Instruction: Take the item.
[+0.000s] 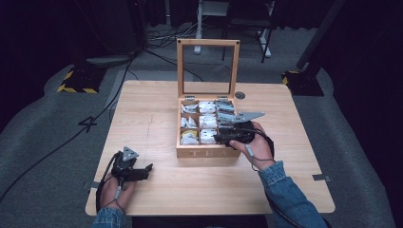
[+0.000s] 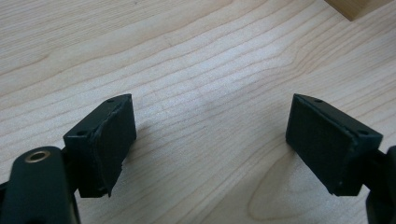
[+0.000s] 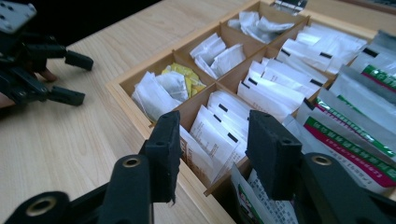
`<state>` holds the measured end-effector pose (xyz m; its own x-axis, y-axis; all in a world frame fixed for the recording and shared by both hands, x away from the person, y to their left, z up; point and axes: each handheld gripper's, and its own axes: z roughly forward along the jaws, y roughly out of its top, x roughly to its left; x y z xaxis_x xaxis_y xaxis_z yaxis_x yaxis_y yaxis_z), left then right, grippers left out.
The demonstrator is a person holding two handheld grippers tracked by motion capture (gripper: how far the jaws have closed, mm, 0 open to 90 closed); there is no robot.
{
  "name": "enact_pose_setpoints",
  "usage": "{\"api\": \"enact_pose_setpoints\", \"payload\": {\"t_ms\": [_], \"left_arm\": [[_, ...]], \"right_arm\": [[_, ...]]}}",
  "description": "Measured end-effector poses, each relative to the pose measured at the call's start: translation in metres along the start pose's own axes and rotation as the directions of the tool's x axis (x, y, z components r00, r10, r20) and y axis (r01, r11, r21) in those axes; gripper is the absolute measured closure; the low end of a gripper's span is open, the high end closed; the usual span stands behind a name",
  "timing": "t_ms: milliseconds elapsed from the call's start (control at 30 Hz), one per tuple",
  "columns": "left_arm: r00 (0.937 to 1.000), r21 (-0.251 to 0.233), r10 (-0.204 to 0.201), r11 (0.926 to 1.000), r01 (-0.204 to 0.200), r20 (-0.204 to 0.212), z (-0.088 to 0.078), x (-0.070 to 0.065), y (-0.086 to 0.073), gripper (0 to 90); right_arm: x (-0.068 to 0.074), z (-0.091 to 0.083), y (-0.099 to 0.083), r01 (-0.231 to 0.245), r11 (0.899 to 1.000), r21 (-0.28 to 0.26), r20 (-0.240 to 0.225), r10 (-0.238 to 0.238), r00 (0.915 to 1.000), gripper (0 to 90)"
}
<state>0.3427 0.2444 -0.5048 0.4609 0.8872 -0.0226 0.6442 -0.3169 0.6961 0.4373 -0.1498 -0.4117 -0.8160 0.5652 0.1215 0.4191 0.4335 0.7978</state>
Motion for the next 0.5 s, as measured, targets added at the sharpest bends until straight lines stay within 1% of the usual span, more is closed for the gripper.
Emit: {"api": "enact_pose_setpoints", "payload": {"t_ms": [33,133,233,267,333,367,400,500], "left_arm": [[1.0000,0.001,-0.001,1.0000,0.001,0.001,0.000,0.000,0.000,16.5],[1.0000,0.002,-0.004,1.0000,0.004,0.004,0.000,0.000,0.000,16.5],[1.0000,0.002,-0.004,1.0000,0.004,0.004,0.000,0.000,0.000,16.5],[1.0000,0.002,-0.004,1.0000,0.004,0.004,0.000,0.000,0.000,16.5],[1.0000,0.002,-0.004,1.0000,0.004,0.003,0.000,0.000,0.000,16.6],[1.0000,0.002,-0.004,1.0000,0.004,0.003,0.000,0.000,0.000,16.5],[1.0000,0.002,-0.003,1.0000,0.003,0.003,0.000,0.000,0.000,16.5],[1.0000,0.002,-0.004,1.0000,0.004,0.003,0.000,0.000,0.000,16.5]], "right_arm": [[0.000,0.000,0.000,0.000,1.000,0.000,0.000,0.000,1.0000,58.4],[0.001,0.008,0.002,0.010,0.999,0.035,-0.005,-0.009,0.9999,61.0],[0.001,0.011,0.002,0.017,0.999,0.046,-0.007,-0.017,0.9998,62.3],[0.002,0.014,0.003,0.023,0.998,0.057,-0.007,-0.022,0.9997,64.5],[0.002,0.015,0.003,0.024,0.998,0.062,-0.006,-0.024,0.9997,65.2],[0.002,0.019,0.003,0.023,0.997,0.076,-0.015,-0.022,0.9997,67.5],[0.002,0.019,0.003,0.023,0.997,0.076,-0.015,-0.022,0.9997,67.5],[0.002,0.024,0.003,0.021,0.995,0.096,-0.018,-0.019,0.9997,71.5]]}}
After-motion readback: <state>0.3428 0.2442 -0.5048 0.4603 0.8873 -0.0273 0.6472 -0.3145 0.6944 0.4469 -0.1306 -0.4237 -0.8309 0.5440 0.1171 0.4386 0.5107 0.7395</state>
